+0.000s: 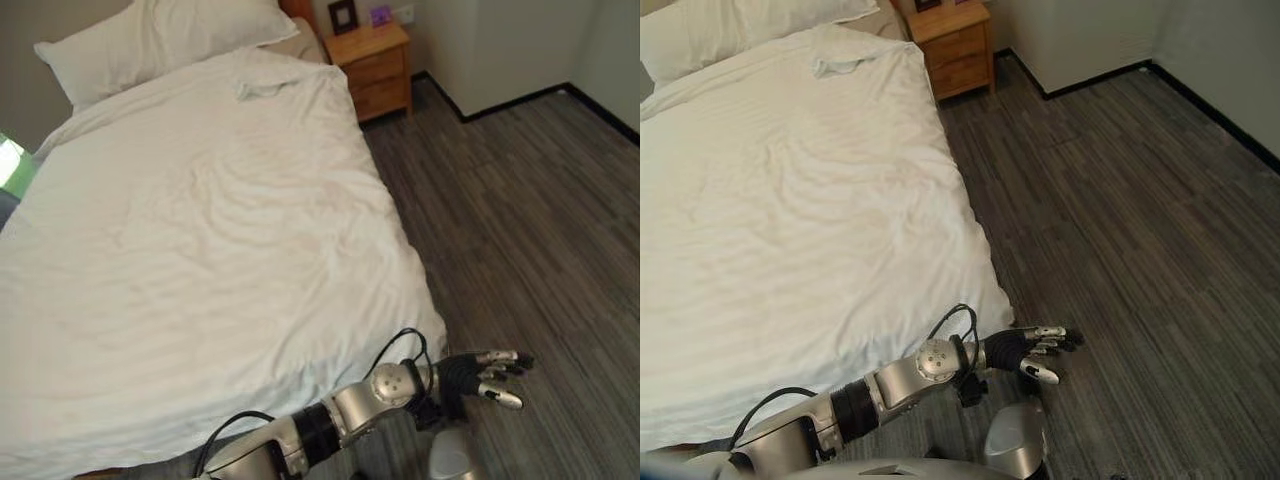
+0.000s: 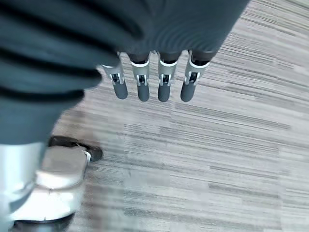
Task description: Making the bed.
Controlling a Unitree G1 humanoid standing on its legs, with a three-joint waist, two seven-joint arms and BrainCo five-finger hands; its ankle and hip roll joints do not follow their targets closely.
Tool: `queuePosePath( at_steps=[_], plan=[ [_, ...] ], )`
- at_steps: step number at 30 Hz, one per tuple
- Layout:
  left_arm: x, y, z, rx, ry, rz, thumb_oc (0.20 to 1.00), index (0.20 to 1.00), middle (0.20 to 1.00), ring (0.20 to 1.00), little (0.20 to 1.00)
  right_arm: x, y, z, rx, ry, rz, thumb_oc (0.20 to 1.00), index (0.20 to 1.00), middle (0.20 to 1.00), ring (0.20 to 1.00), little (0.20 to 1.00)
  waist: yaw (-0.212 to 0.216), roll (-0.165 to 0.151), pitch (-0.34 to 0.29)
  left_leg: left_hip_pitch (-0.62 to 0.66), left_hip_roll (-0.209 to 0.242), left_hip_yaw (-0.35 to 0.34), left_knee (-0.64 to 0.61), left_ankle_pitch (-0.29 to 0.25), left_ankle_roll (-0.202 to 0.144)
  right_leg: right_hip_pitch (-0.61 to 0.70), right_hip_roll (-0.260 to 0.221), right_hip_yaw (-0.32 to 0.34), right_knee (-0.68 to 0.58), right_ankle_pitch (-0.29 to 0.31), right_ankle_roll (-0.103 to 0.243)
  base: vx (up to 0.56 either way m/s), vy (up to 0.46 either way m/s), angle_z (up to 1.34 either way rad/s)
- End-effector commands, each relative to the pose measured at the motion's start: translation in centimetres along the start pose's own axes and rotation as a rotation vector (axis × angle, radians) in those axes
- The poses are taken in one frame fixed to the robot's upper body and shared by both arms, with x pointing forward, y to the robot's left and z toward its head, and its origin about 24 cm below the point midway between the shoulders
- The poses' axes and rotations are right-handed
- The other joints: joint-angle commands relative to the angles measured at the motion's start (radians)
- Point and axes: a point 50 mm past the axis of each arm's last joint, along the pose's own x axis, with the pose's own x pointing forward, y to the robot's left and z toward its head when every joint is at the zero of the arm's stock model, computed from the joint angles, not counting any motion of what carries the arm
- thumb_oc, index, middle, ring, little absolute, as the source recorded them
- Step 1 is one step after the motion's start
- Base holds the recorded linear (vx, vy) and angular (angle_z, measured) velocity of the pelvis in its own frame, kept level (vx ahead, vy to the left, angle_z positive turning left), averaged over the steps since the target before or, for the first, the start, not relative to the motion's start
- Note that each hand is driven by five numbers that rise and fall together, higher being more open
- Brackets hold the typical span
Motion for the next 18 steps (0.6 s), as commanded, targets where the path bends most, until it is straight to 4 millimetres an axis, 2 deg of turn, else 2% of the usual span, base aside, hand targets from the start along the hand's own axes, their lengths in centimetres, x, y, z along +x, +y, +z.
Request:
queuePosePath(
  at_steps=[1,2,3,4,6,7,8,9,10,11,12,14,15,16,17,18],
  plan=[
    [0.6,-0.4,2.5,-0.122,-0.184,0.024,1.0,1.0,1.0,1.0,1.0,0.0,-0.1,-0.8,-0.032,0.05,-0.034,1.0,1.0,1.0,1.0,1.0,-0.002,-0.051,-0.014,0.002,0.053,-0.065,0.013,0.011,-0.011,0.112,-0.054,-0.012,0.017,-0.076,0.053,-0.04,-0.116,-0.22],
    [0.5,0.1,2.8,-0.129,-0.203,0.052,1.0,1.0,1.0,1.0,1.0,0.0,-0.3,-0.7,-0.007,0.043,-0.047,1.0,1.0,1.0,1.0,1.0,0.003,-0.057,-0.014,0.003,0.055,-0.068,0.013,0.013,-0.012,0.117,-0.054,-0.017,0.017,-0.077,0.052,-0.03,-0.074,-0.1],
    [-0.6,1.9,2.9,-0.151,-0.23,0.155,1.0,1.0,1.0,1.0,1.0,0.1,-1.5,-0.1,0.052,0.012,-0.101,1.0,1.0,1.0,1.0,1.0,0.015,-0.069,-0.013,0.006,0.06,-0.076,0.013,0.013,-0.015,0.129,-0.052,-0.029,0.017,-0.082,0.054,-0.04,-0.053,-0.03],
    [-0.6,2.0,2.9,-0.151,-0.23,0.157,1.0,1.0,1.0,1.0,1.0,0.1,-1.5,-0.1,0.051,0.011,-0.101,1.0,1.0,1.0,1.0,1.0,0.014,-0.07,-0.013,0.003,0.06,-0.075,0.013,0.018,-0.015,0.126,-0.052,-0.028,0.017,-0.078,0.052,-0.04,-0.074,0.05],
    [-3.2,4.7,1.6,-0.218,-0.209,0.326,1.0,1.0,1.0,1.0,1.0,0.1,-1.8,1.7,0.092,-0.081,-0.129,1.0,1.0,1.0,1.0,1.0,0.045,-0.089,-0.019,0.0,0.067,-0.089,0.013,0.025,-0.02,0.143,-0.051,-0.051,0.017,-0.081,0.048,-0.02,-0.09,0.12],
    [-5.5,6.5,1.4,-0.197,-0.222,0.443,1.0,1.0,1.0,1.0,1.0,0.1,-1.8,3.8,0.119,-0.129,-0.145,1.0,1.0,1.0,1.0,1.0,0.066,-0.096,-0.024,-0.004,0.071,-0.099,0.013,0.029,-0.021,0.149,-0.051,-0.064,0.017,-0.083,0.046,0.03,-0.079,0.11],
    [-7.1,7.8,1.4,-0.186,-0.23,0.538,1.0,1.0,1.0,1.0,1.0,0.0,-2.5,5.0,0.142,-0.18,-0.167,0.517,0.517,0.517,0.517,0.517,0.082,-0.101,-0.029,-0.002,0.074,-0.107,0.013,0.027,-0.023,0.163,-0.051,-0.079,0.017,-0.09,0.043,0.04,-0.077,0.06],
    [-9.0,9.3,1.2,-0.16,-0.227,0.649,1.0,1.0,1.0,1.0,1.0,0.0,-3.5,5.7,0.133,-0.207,-0.203,0.2,0.2,0.2,0.2,0.2,0.098,-0.111,-0.036,-0.005,0.077,-0.116,0.013,0.031,-0.025,0.172,-0.049,-0.095,0.017,-0.093,0.04,0.03,-0.053,0.32],
    [-9.0,9.3,1.2,-0.159,-0.226,0.651,1.0,1.0,1.0,1.0,1.0,0.0,-3.4,5.8,0.132,-0.208,-0.202,0.2,0.2,0.2,0.2,0.2,0.097,-0.112,-0.038,-0.01,0.078,-0.117,0.013,0.035,-0.026,0.167,-0.049,-0.095,0.017,-0.09,0.038,0.02,-0.062,0.55],
    [-11.8,10.9,0.4,-0.139,-0.2,0.81,1.0,1.0,1.0,1.0,1.0,-0.2,-5.3,6.7,0.102,-0.258,-0.259,0.2,0.2,0.2,0.2,0.2,0.119,-0.122,-0.042,-0.01,0.082,-0.128,0.013,0.038,-0.028,0.18,-0.045,-0.111,0.017,-0.096,0.036,0.01,-0.082,0.68],
    [-18.2,12.0,-1.6,-0.108,-0.136,1.096,1.0,1.0,1.0,1.0,1.0,-1.7,-9.6,10.8,0.008,-0.469,-0.409,0.2,0.2,0.2,0.2,0.2,0.158,-0.144,-0.054,-0.02,0.092,-0.151,0.013,0.047,-0.033,0.198,-0.04,-0.146,0.017,-0.102,0.027,0.02,-0.08,0.36],
    [-18.3,12.0,-1.6,-0.109,-0.135,1.098,1.0,1.0,1.0,1.0,1.0,-1.7,-9.6,10.9,0.006,-0.469,-0.408,0.2,0.2,0.2,0.2,0.2,0.156,-0.144,-0.058,-0.026,0.092,-0.151,0.013,0.052,-0.033,0.192,-0.04,-0.146,0.017,-0.099,0.025,0.0,-0.037,0.26],
    [-24.9,11.3,-4.6,-0.122,-0.025,1.363,1.0,1.0,1.0,1.0,1.0,-4.3,-13.7,13.9,-0.007,-0.651,-0.531,0.2,0.2,0.2,0.2,0.2,0.207,-0.163,-0.071,-0.039,0.1,-0.173,0.013,0.06,-0.037,0.203,-0.038,-0.174,0.017,-0.103,0.022,0.01,-0.019,0.49],
    [-24.9,11.2,-4.6,-0.122,-0.024,1.364,1.0,1.0,1.0,1.0,1.0,-4.3,-13.6,13.9,-0.009,-0.651,-0.53,0.2,0.2,0.2,0.2,0.2,0.205,-0.162,-0.072,-0.04,0.1,-0.174,0.013,0.06,-0.037,0.203,-0.038,-0.174,0.017,-0.103,0.022,0.04,-0.013,0.46],
    [-28.2,10.7,-5.7,-0.138,0.033,1.479,1.0,1.0,1.0,1.0,1.0,-8.0,-18.7,16.1,0.042,-0.795,-0.63,0.2,0.2,0.2,0.2,0.2,0.214,-0.174,-0.08,-0.039,0.103,-0.18,0.013,0.059,-0.041,0.21,-0.037,-0.183,0.017,-0.106,0.023,0.04,0.01,0.33],
    [-29.4,9.9,-6.1,-0.161,0.025,1.536,1.0,1.0,1.0,1.0,1.0,-10.5,-18.3,17.2,0.002,-0.936,-0.681,0.2,0.2,0.2,0.2,0.2,0.222,-0.175,-0.079,-0.038,0.103,-0.184,0.013,0.055,-0.04,0.214,-0.037,-0.191,0.017,-0.109,0.024,0.05,0.026,0.25]
  ],
)
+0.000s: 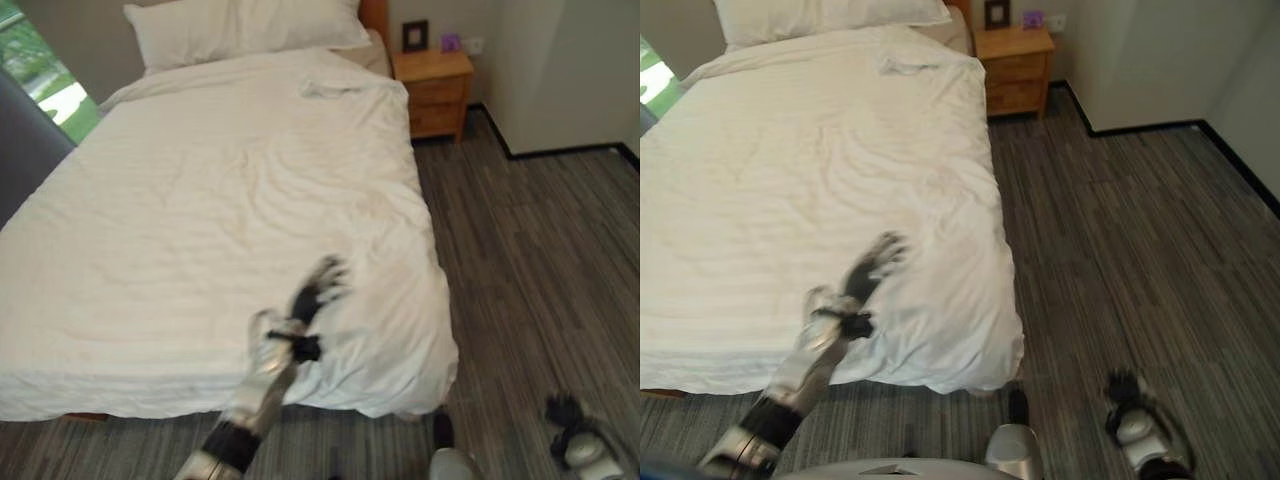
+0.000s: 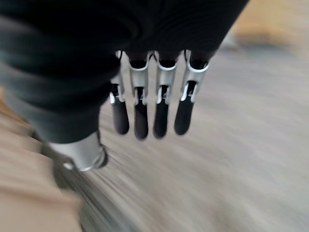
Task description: Making the bed.
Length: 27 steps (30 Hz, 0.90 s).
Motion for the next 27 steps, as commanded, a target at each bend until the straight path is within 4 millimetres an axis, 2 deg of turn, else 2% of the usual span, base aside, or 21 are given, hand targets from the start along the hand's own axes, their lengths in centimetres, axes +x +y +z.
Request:
queuePosePath(
  at_steps=[1,2,3,4,5,7,8,9,10,11,12,14,16,17,20,24,25,26,27],
  plan=[
    [-1.9,5.2,-0.4,0.101,0.0,0.198,1.0,1.0,1.0,1.0,1.0,0.4,-5.7,6.8,0.029,-0.324,-0.165,0.2,0.2,0.2,0.2,0.2,0.057,-0.089,-0.011,-0.059,0.019,-0.047,0.006,0.033,-0.009,0.094,-0.083,-0.025,0.012,-0.083,0.064,0.03,0.029,0.25],
    [-2.8,6.2,-1.6,0.06,0.044,0.261,1.0,1.0,1.0,1.0,1.0,0.3,-5.0,6.9,0.044,-0.318,-0.155,0.2,0.2,0.2,0.2,0.2,0.067,-0.09,-0.014,-0.062,0.019,-0.055,0.006,0.032,-0.008,0.097,-0.084,-0.031,0.012,-0.086,0.063,0.0,0.025,0.21],
    [-3.5,7.3,-2.0,0.043,0.061,0.312,1.0,1.0,1.0,1.0,1.0,0.4,-4.8,8.0,0.078,-0.349,-0.16,0.2,0.2,0.2,0.2,0.2,0.082,-0.093,-0.017,-0.07,0.018,-0.066,0.006,0.037,-0.007,0.1,-0.085,-0.043,0.012,-0.085,0.06,0.0,0.01,0.21],
    [-3.5,7.3,-2.0,0.043,0.06,0.312,1.0,1.0,1.0,1.0,1.0,0.4,-4.8,8.0,0.078,-0.35,-0.16,0.2,0.2,0.2,0.2,0.2,0.081,-0.094,-0.019,-0.072,0.017,-0.067,0.006,0.037,-0.007,0.098,-0.086,-0.043,0.012,-0.085,0.06,0.0,0.004,0.22],
    [-4.9,7.8,-3.4,0.014,0.107,0.36,1.0,1.0,1.0,1.0,1.0,0.4,-4.4,10.7,0.204,-0.419,-0.166,0.2,0.2,0.2,0.2,0.2,0.117,-0.096,-0.023,-0.082,0.016,-0.085,0.006,0.039,-0.006,0.109,-0.089,-0.065,0.012,-0.088,0.057,0.03,0.006,0.43],
    [-6.0,7.9,-4.7,-0.008,0.159,0.388,1.0,1.0,1.0,1.0,1.0,0.3,-3.2,13.6,0.422,-0.473,-0.127,0.2,0.2,0.2,0.2,0.2,0.152,-0.098,-0.024,-0.091,0.014,-0.11,0.006,0.039,-0.007,0.123,-0.095,-0.094,0.012,-0.095,0.055,0.04,0.003,0.59],
    [-6.5,8.1,-5.2,-0.013,0.18,0.401,1.0,1.0,1.0,1.0,1.0,0.3,-2.8,14.7,0.557,-0.488,-0.104,0.2,0.2,0.2,0.2,0.2,0.168,-0.1,-0.023,-0.096,0.013,-0.12,0.006,0.042,-0.006,0.127,-0.096,-0.103,0.012,-0.097,0.053,0.0,-0.003,0.5],
    [-6.5,8.1,-5.1,-0.013,0.179,0.401,1.0,1.0,1.0,1.0,1.0,0.3,-2.8,14.8,0.559,-0.489,-0.104,0.2,0.2,0.2,0.2,0.2,0.166,-0.102,-0.025,-0.103,0.011,-0.122,0.006,0.047,-0.005,0.121,-0.097,-0.104,0.012,-0.093,0.053,-0.01,-0.007,0.38],
    [-7.2,7.9,-6.2,-0.034,0.224,0.412,1.0,1.0,1.0,1.0,1.0,0.4,-1.3,17.0,0.902,-0.48,-0.005,0.2,0.2,0.2,0.2,0.2,0.207,-0.103,-0.02,-0.116,0.007,-0.143,0.006,0.053,-0.006,0.129,-0.099,-0.127,0.012,-0.096,0.05,0.0,-0.008,0.51],
    [-7.6,7.8,-6.8,-0.042,0.251,0.413,1.0,1.0,1.0,1.0,1.0,0.4,-0.6,18.2,1.077,-0.472,0.056,0.2,0.2,0.2,0.2,0.2,0.23,-0.102,-0.015,-0.119,0.005,-0.155,0.006,0.054,-0.008,0.136,-0.099,-0.138,0.012,-0.101,0.049,0.0,-0.015,0.48],
    [-7.7,7.5,-7.6,-0.045,0.287,0.393,1.0,1.0,1.0,1.0,1.0,0.5,-0.1,20.1,1.331,-0.475,0.139,0.2,0.2,0.2,0.2,0.2,0.264,-0.099,-0.006,-0.134,0.001,-0.172,0.006,0.062,-0.013,0.138,-0.1,-0.161,0.012,-0.104,0.048,-0.02,-0.013,0.74],
    [-7.9,7.1,-8.4,-0.06,0.321,0.373,1.0,1.0,1.0,1.0,1.0,0.5,0.3,21.5,1.497,-0.479,0.21,0.2,0.2,0.2,0.2,0.2,0.297,-0.09,0.005,-0.16,0.0,-0.185,0.006,0.079,-0.02,0.128,-0.101,-0.181,0.012,-0.103,0.047,-0.06,-0.012,0.67],
    [-7.6,6.6,-8.8,-0.051,0.338,0.336,1.0,1.0,1.0,1.0,1.0,0.4,-0.3,23.3,1.679,-0.511,0.249,0.2,0.2,0.2,0.2,0.2,0.323,-0.069,0.028,-0.2,0.001,-0.203,0.006,0.1,-0.035,0.108,-0.099,-0.205,0.012,-0.104,0.046,-0.13,-0.011,0.54],
    [-7.3,6.1,-8.9,-0.059,0.34,0.312,1.0,1.0,1.0,1.0,1.0,0.5,-0.7,23.8,1.752,-0.529,0.234,0.2,0.2,0.2,0.2,0.2,0.327,-0.048,0.051,-0.228,0.002,-0.207,0.006,0.113,-0.042,0.085,-0.098,-0.209,0.012,-0.101,0.045,-0.18,0.002,0.37],
    [-6.5,5.3,-9.1,-0.067,0.337,0.276,1.0,1.0,1.0,1.0,1.0,1.4,-0.4,23.0,1.813,-0.443,0.187,0.2,0.2,0.2,0.2,0.2,0.318,-0.014,0.084,-0.268,0.005,-0.206,0.006,0.131,-0.053,0.036,-0.098,-0.2,0.012,-0.094,0.042,-0.16,0.018,0.16],
    [-5.3,4.2,-9.1,-0.063,0.332,0.238,1.0,1.0,1.0,1.0,1.0,2.8,1.8,19.5,1.771,-0.232,0.13,0.2,0.2,0.2,0.2,0.2,0.281,0.027,0.129,-0.309,0.013,-0.182,0.006,0.147,-0.059,-0.03,-0.105,-0.169,0.012,-0.08,0.043,-0.15,0.037,-0.27],
    [-5.2,3.2,-10.0,-0.078,0.371,0.21,1.0,1.0,1.0,1.0,1.0,3.6,2.3,14.9,1.815,-0.05,0.001,0.2,0.2,0.2,0.2,0.2,0.234,0.072,0.158,-0.366,0.011,-0.144,0.006,0.157,-0.064,-0.127,-0.123,-0.126,0.012,-0.055,0.049,-0.22,0.131,-0.58],
    [-5.2,3.2,-10.2,-0.077,0.381,0.21,1.0,1.0,1.0,1.0,1.0,3.7,2.3,13.4,1.806,-0.006,-0.043,0.2,0.2,0.2,0.2,0.2,0.211,0.08,0.163,-0.372,0.015,-0.125,0.006,0.152,-0.067,-0.143,-0.126,-0.116,0.012,-0.058,0.055,-0.2,0.169,-0.66],
    [-5.3,3.1,-10.4,-0.073,0.392,0.204,1.0,1.0,1.0,1.0,1.0,3.6,2.4,10.8,1.77,0.054,-0.086,0.2,0.2,0.2,0.2,0.2,0.187,0.083,0.159,-0.379,0.018,-0.098,0.006,0.147,-0.063,-0.171,-0.124,-0.091,0.012,-0.057,0.059,-0.02,0.098,-0.46]
  ],
)
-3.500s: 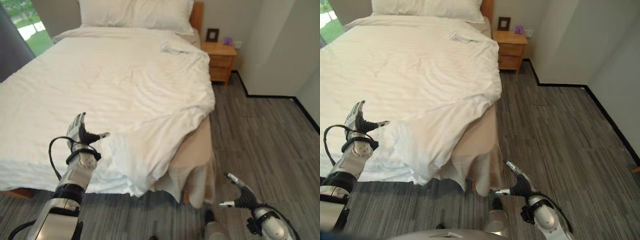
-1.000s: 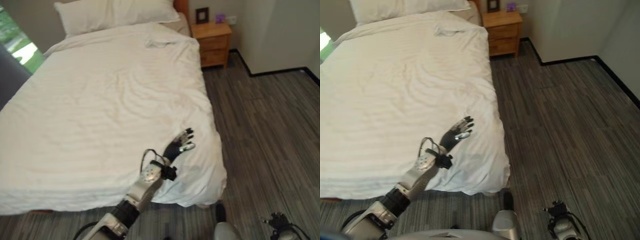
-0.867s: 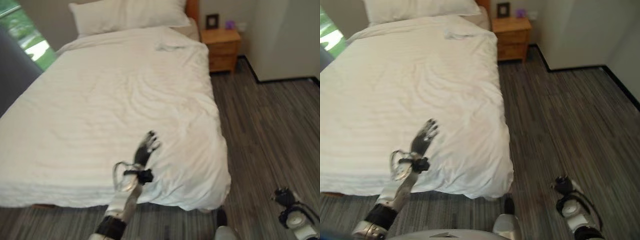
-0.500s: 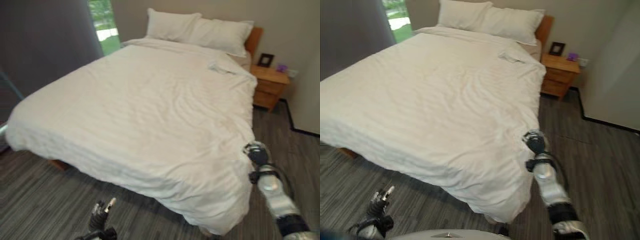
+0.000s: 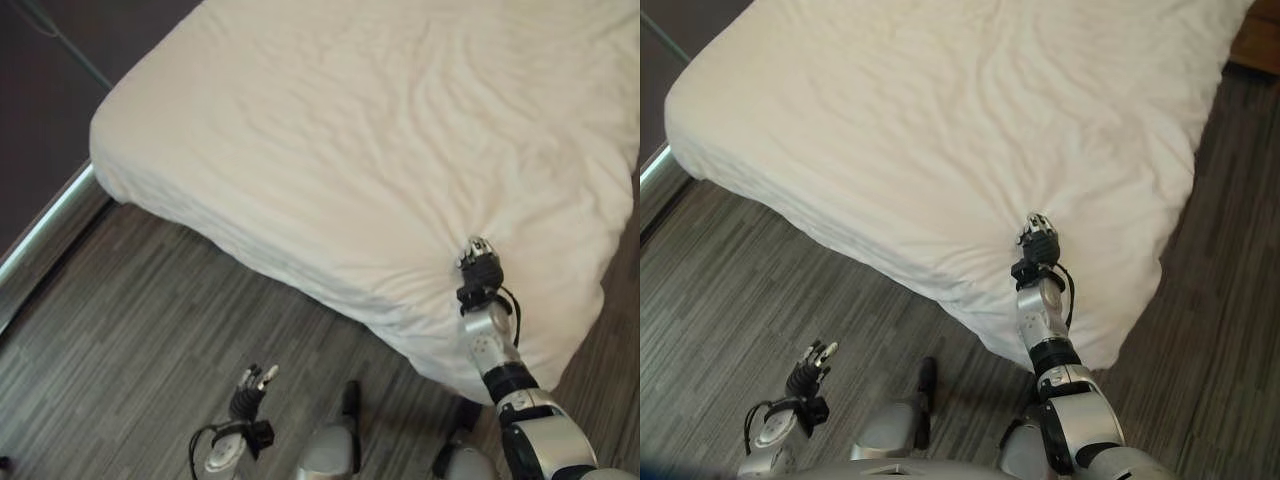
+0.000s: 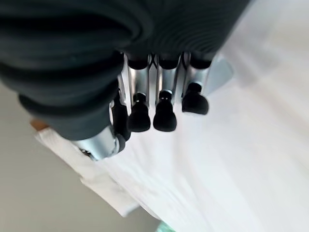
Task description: Making the bed.
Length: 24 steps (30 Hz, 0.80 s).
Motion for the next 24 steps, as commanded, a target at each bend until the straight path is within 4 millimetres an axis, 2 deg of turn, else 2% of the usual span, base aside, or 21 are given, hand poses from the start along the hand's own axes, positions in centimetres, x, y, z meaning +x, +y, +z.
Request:
queuePosePath(
  at_steps=[1,2,3,4,5,9,12,15,17,18,20,21,22,23,24],
  plan=[
    [-0.2,0.7,-0.1,-0.014,-0.012,0.018,1.0,1.0,1.0,1.0,1.0,-5.0,-14.8,2.9,-0.111,0.022,-0.563,0.2,0.2,0.2,0.2,0.2,-0.031,0.026,0.016,-0.02,0.067,0.072,-0.025,0.061,-0.065,0.058,-0.037,0.056,-0.011,-0.072,0.05,0.01,0.092,-0.49],
    [-0.3,0.8,-0.1,-0.014,-0.01,0.016,1.0,1.0,1.0,1.0,1.0,-6.1,-16.5,3.7,-0.129,0.018,-0.616,0.2,0.2,0.2,0.2,0.2,-0.046,0.026,0.014,-0.015,0.064,0.081,-0.025,0.055,-0.061,0.053,-0.037,0.069,-0.011,-0.073,0.052,0.01,0.045,-0.34],
    [-0.3,0.8,-0.2,-0.014,-0.01,0.015,1.0,1.0,1.0,1.0,1.0,-6.1,-16.5,3.7,-0.129,0.017,-0.616,0.2,0.2,0.2,0.2,0.2,-0.045,0.026,0.014,-0.018,0.064,0.082,-0.025,0.06,-0.059,0.049,-0.037,0.071,-0.011,-0.068,0.05,0.06,0.096,-0.57],
    [-0.4,1.1,-0.1,-0.027,-0.013,0.021,1.0,1.0,1.0,1.0,1.0,-9.5,-21.0,6.2,-0.177,0.005,-0.765,0.2,0.2,0.2,0.2,0.2,-0.09,0.028,0.01,0.006,0.052,0.1,-0.025,0.036,-0.049,0.053,-0.047,0.092,-0.011,-0.072,0.055,0.03,0.068,-0.49],
    [-0.4,1.1,-0.1,-0.027,-0.012,0.02,1.0,1.0,1.0,1.0,1.0,-9.5,-21.1,6.2,-0.177,0.005,-0.765,0.2,0.2,0.2,0.2,0.2,-0.089,0.029,0.01,0.003,0.051,0.101,-0.025,0.041,-0.047,0.05,-0.048,0.094,-0.011,-0.067,0.054,0.08,0.084,-0.25],
    [-0.6,1.3,-0.3,-0.046,-0.002,0.013,1.0,1.0,1.0,1.0,1.0,-14.7,-26.0,10.4,-0.217,-0.039,-0.971,0.2,0.2,0.2,0.2,0.2,-0.148,0.026,-0.005,0.045,0.029,0.119,-0.025,0.006,-0.033,0.065,-0.054,0.118,-0.011,-0.07,0.062,0.05,0.058,-0.13],
    [-0.6,1.2,0.1,-0.045,-0.018,0.0,1.0,1.0,1.0,1.0,1.0,-18.0,-28.1,11.4,-0.239,-0.007,-1.069,0.2,0.2,0.2,0.2,0.2,-0.174,0.016,-0.019,0.062,0.021,0.123,-0.025,0.0,-0.025,0.074,-0.056,0.123,-0.011,-0.063,0.062,0.03,0.026,-0.19],
    [-0.4,0.9,0.9,-0.035,-0.053,-0.013,1.0,1.0,1.0,1.0,1.0,-20.6,-29.2,11.1,-0.275,0.055,-1.136,0.2,0.2,0.2,0.2,0.2,-0.185,-0.006,-0.034,0.087,0.016,0.113,-0.025,-0.008,-0.02,0.108,-0.058,0.113,-0.011,-0.064,0.064,0.03,0.006,-0.38],
    [-0.3,0.2,2.4,-0.04,-0.116,-0.062,1.0,1.0,1.0,1.0,1.0,-21.6,-29.5,10.5,-0.323,0.123,-1.148,0.2,0.2,0.2,0.2,0.2,-0.186,-0.026,-0.044,0.101,0.014,0.097,-0.025,-0.013,-0.016,0.135,-0.06,0.1,-0.011,-0.063,0.066,0.04,0.015,-0.17],
    [1.3,-1.6,4.7,-0.055,-0.165,-0.106,1.0,1.0,1.0,1.0,1.0,-20.9,-28.9,8.9,-0.338,0.182,-1.098,1.0,1.0,1.0,1.0,1.0,-0.212,-0.042,-0.045,0.118,0.012,0.091,-0.025,-0.018,-0.018,0.157,-0.059,0.09,-0.011,-0.063,0.069,0.08,0.019,0.05],
    [2.2,-4.9,6.0,-0.108,-0.193,-0.177,1.0,1.0,1.0,1.0,1.0,-21.4,-28.4,6.7,-0.35,0.241,-1.07,1.0,1.0,1.0,1.0,1.0,-0.219,-0.074,-0.068,0.134,0.013,0.08,-0.025,-0.026,-0.016,0.182,-0.057,0.084,-0.011,-0.061,0.071,0.08,-0.005,0.28],
    [2.2,-4.9,6.0,-0.107,-0.193,-0.177,1.0,1.0,1.0,1.0,1.0,-21.4,-28.4,6.6,-0.348,0.242,-1.071,1.0,1.0,1.0,1.0,1.0,-0.22,-0.076,-0.067,0.135,0.012,0.078,-0.025,-0.027,-0.016,0.185,-0.058,0.082,-0.011,-0.062,0.071,0.06,-0.023,0.32],
    [2.1,-7.2,7.6,-0.135,-0.247,-0.275,1.0,1.0,1.0,1.0,1.0,-21.3,-27.8,4.8,-0.344,0.298,-1.02,1.0,1.0,1.0,1.0,1.0,-0.218,-0.102,-0.075,0.145,0.015,0.074,-0.025,-0.031,-0.013,0.202,-0.055,0.076,-0.011,-0.059,0.073,0.0,-0.04,0.13],
    [1.5,-9.0,10.2,-0.127,-0.343,-0.386,1.0,1.0,1.0,1.0,1.0,-20.2,-26.3,2.5,-0.35,0.343,-0.923,1.0,1.0,1.0,1.0,1.0,-0.215,-0.129,-0.077,0.149,0.023,0.066,-0.025,-0.029,-0.016,0.211,-0.048,0.077,-0.011,-0.047,0.077,0.0,-0.042,0.02],
    [1.5,-8.9,10.2,-0.125,-0.343,-0.384,1.0,1.0,1.0,1.0,1.0,-20.2,-26.2,2.3,-0.348,0.346,-0.924,1.0,1.0,1.0,1.0,1.0,-0.215,-0.132,-0.076,0.15,0.024,0.066,-0.025,-0.029,-0.016,0.212,-0.048,0.076,-0.011,-0.047,0.077,-0.05,-0.039,0.27]
  ],
)
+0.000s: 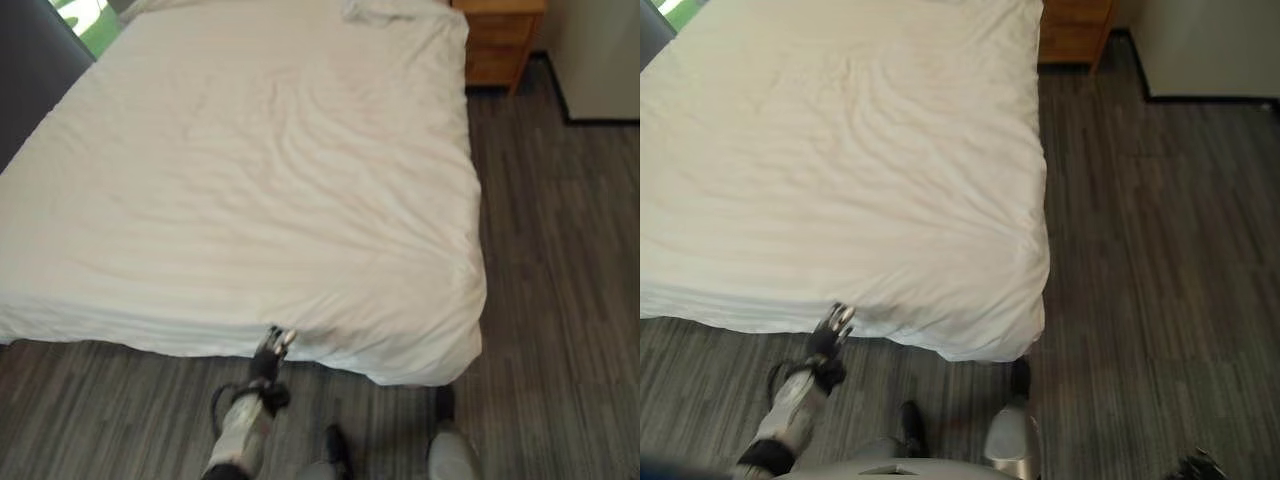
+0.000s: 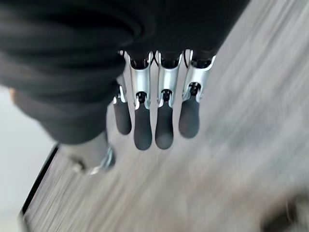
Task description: Making the bed.
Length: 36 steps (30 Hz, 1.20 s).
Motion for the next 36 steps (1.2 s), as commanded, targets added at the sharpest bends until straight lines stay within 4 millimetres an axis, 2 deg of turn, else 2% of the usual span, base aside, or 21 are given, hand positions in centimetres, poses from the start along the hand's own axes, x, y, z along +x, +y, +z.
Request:
queuePosePath(
  at_steps=[1,3,4,5,7,8,10,12,13,14,15,21,22,24,26,27,30,32,33,34,36],
  plan=[
    [0.6,-4.8,5.5,0.013,-0.23,-0.275,1.0,1.0,1.0,1.0,1.0,-0.2,4.5,0.5,-0.043,-0.061,0.154,1.0,1.0,1.0,1.0,1.0,0.001,-0.036,0.044,-0.03,0.033,-0.027,0.012,0.018,-0.03,0.094,-0.049,-0.018,0.014,-0.038,0.062,-0.08,-0.009,0.51],
    [0.2,-6.3,7.3,0.03,-0.296,-0.365,1.0,1.0,1.0,1.0,1.0,-1.1,7.6,-0.2,-0.088,-0.077,0.279,1.0,1.0,1.0,1.0,1.0,0.006,-0.048,0.054,-0.021,0.041,-0.003,0.012,0.022,-0.02,0.083,-0.03,-0.027,0.068,-0.043,0.061,-0.17,0.008,0.3],
    [0.0,-6.9,8.1,0.034,-0.323,-0.399,1.0,1.0,1.0,1.0,1.0,-1.5,9.2,-0.1,-0.097,-0.091,0.343,1.0,1.0,1.0,1.0,1.0,0.014,-0.046,0.062,-0.018,0.057,0.025,0.012,0.028,-0.016,0.082,-0.023,-0.053,0.13,-0.073,0.057,-0.33,0.104,-0.15],
    [-0.2,-7.7,8.9,0.05,-0.35,-0.445,1.0,1.0,1.0,1.0,1.0,-2.8,11.5,-0.4,-0.136,-0.123,0.464,1.0,1.0,1.0,1.0,1.0,0.034,-0.043,0.068,-0.015,0.078,0.076,0.012,0.046,-0.002,0.097,-0.022,-0.09,0.279,-0.128,0.049,-0.28,0.1,-0.42],
    [-0.2,-7.6,8.9,0.051,-0.35,-0.444,1.0,1.0,1.0,1.0,1.0,-2.8,11.5,-0.4,-0.136,-0.122,0.464,1.0,1.0,1.0,1.0,1.0,0.036,-0.045,0.066,-0.018,0.079,0.079,0.012,0.05,-0.002,0.091,-0.023,-0.086,0.282,-0.127,0.047,-0.17,0.071,-0.84],
    [-0.9,-7.1,8.7,0.074,-0.344,-0.466,1.0,1.0,1.0,1.0,1.0,-3.6,12.5,-0.5,-0.174,-0.138,0.55,1.0,1.0,1.0,1.0,1.0,0.058,-0.044,0.052,-0.013,0.086,0.116,0.012,0.059,0.014,0.121,-0.026,-0.088,0.4,-0.153,0.044,-0.14,0.063,-0.75],
    [-1.0,-6.0,7.6,0.072,-0.302,-0.427,1.0,1.0,1.0,1.0,1.0,-4.4,13.4,-0.7,-0.173,-0.143,0.612,1.0,1.0,1.0,1.0,1.0,0.076,-0.053,0.033,-0.019,0.077,0.127,0.012,0.071,0.024,0.15,-0.012,-0.058,0.463,-0.148,0.057,-0.21,0.046,-0.52],
    [-1.3,-4.5,5.7,0.071,-0.235,-0.374,1.0,1.0,1.0,1.0,1.0,-4.8,13.6,-1.0,-0.193,-0.138,0.644,1.0,1.0,1.0,1.0,1.0,0.103,-0.068,0.016,-0.031,0.069,0.133,0.012,0.092,0.022,0.214,0.041,-0.018,0.382,-0.176,0.046,-0.15,-0.038,-0.53],
    [-1.3,-4.5,5.7,0.071,-0.235,-0.374,1.0,1.0,1.0,1.0,1.0,-4.8,13.6,-1.0,-0.193,-0.138,0.644,1.0,1.0,1.0,1.0,1.0,0.104,-0.067,0.016,-0.031,0.07,0.133,0.012,0.092,0.022,0.214,0.043,-0.018,0.38,-0.175,0.045,-0.2,-0.107,-0.6],
    [-1.3,-2.9,4.4,0.051,-0.183,-0.299,1.0,1.0,1.0,1.0,1.0,-5.2,14.2,-1.3,-0.199,-0.14,0.676,1.0,1.0,1.0,1.0,1.0,0.126,-0.074,0.002,-0.047,0.06,0.144,0.02,0.108,0.018,0.298,0.075,-0.03,0.261,-0.268,0.011,-0.21,-0.113,-0.56],
    [-1.6,-2.2,3.2,0.047,-0.141,-0.271,1.0,1.0,1.0,1.0,1.0,-5.3,14.5,-1.2,-0.202,-0.141,0.684,1.0,1.0,1.0,1.0,1.0,0.141,-0.072,0.0,-0.053,0.065,0.148,0.025,0.119,0.014,0.312,0.096,-0.026,0.209,-0.29,-0.007,-0.21,-0.116,-0.47],
    [-2.8,1.4,-0.5,0.004,-0.006,-0.109,1.0,1.0,1.0,1.0,1.0,-5.7,16.0,0.2,-0.366,-0.222,0.759,1.0,1.0,1.0,1.0,1.0,0.185,-0.043,0.027,-0.124,0.116,0.163,0.15,0.173,-0.029,0.362,0.153,-0.036,0.035,-0.276,-0.047,-0.22,-0.152,-0.48],
    [-3.4,2.3,-0.9,-0.011,0.001,-0.077,1.0,1.0,1.0,1.0,1.0,-5.7,16.5,1.4,-0.396,-0.266,0.773,1.0,1.0,1.0,1.0,1.0,0.203,-0.03,0.053,-0.158,0.111,0.09,0.213,0.19,-0.057,0.363,0.155,-0.03,0.016,-0.267,-0.058,-0.31,-0.062,-0.17],
    [-3.6,2.9,-1.0,-0.019,-0.001,-0.052,1.0,1.0,1.0,1.0,1.0,-5.8,17.0,2.1,-0.408,-0.295,0.785,1.0,1.0,1.0,1.0,1.0,0.205,-0.03,0.08,-0.163,0.08,-0.007,0.298,0.15,-0.066,0.341,0.135,-0.034,0.018,-0.243,-0.066,-0.37,-0.043,-0.23],
    [-3.6,2.9,-0.9,-0.007,-0.006,-0.054,1.0,1.0,1.0,1.0,1.0,-6.1,17.2,2.6,-0.409,-0.313,0.798,1.0,1.0,1.0,1.0,1.0,0.197,-0.036,0.08,-0.152,0.068,-0.036,0.352,0.114,-0.061,0.322,0.12,-0.035,0.021,-0.217,-0.07,-0.23,-0.02,-0.13],
    [-3.5,2.8,-0.4,0.02,-0.022,-0.063,1.0,1.0,1.0,1.0,1.0,-6.3,17.3,2.6,-0.422,-0.323,0.817,1.0,1.0,1.0,1.0,1.0,0.184,-0.046,0.075,-0.102,0.037,-0.08,0.424,0.033,-0.051,0.299,0.1,-0.038,0.028,-0.189,-0.072,-0.23,-0.016,0.02],
    [-3.0,2.0,0.5,0.026,-0.059,-0.078,1.0,1.0,1.0,1.0,1.0,-7.0,18.0,2.8,-0.439,-0.354,0.852,1.0,1.0,1.0,1.0,1.0,0.159,-0.044,0.052,-0.014,-0.03,-0.181,0.445,-0.03,-0.046,0.24,0.101,-0.01,0.032,-0.164,-0.069,-0.2,0.042,-0.12],
    [-2.5,0.7,1.1,0.022,-0.084,-0.126,1.0,1.0,1.0,1.0,1.0,-7.8,18.4,3.3,-0.471,-0.402,0.884,1.0,1.0,1.0,1.0,1.0,0.129,-0.024,0.034,0.082,-0.037,-0.188,0.274,-0.109,-0.02,0.214,0.121,0.012,0.032,-0.158,-0.055,-0.06,0.087,-0.2],
    [-2.5,0.7,1.1,0.022,-0.084,-0.126,1.0,1.0,1.0,1.0,1.0,-7.8,18.4,3.3,-0.471,-0.402,0.884,1.0,1.0,1.0,1.0,1.0,0.129,-0.024,0.035,0.083,-0.037,-0.188,0.274,-0.109,-0.02,0.214,0.121,0.012,0.031,-0.158,-0.055,-0.02,0.105,-0.16],
    [-2.0,-0.5,2.1,0.045,-0.116,-0.192,1.0,1.0,1.0,1.0,1.0,-8.5,18.4,3.9,-0.5,-0.462,0.909,1.0,1.0,1.0,1.0,1.0,0.098,-0.018,0.01,0.12,-0.027,-0.166,0.157,-0.11,-0.006,0.199,0.131,0.017,0.033,-0.151,-0.045,-0.03,0.094,-0.05],
    [-1.2,-2.3,4.1,0.06,-0.183,-0.276,1.0,1.0,1.0,1.0,1.0,-9.6,18.6,4.6,-0.513,-0.523,0.954,1.0,1.0,1.0,1.0,1.0,0.067,-0.016,0.0,0.135,-0.032,-0.172,0.076,-0.088,0.007,0.162,0.143,0.039,0.062,-0.143,-0.04,-0.05,0.091,-0.12]
  ],
)
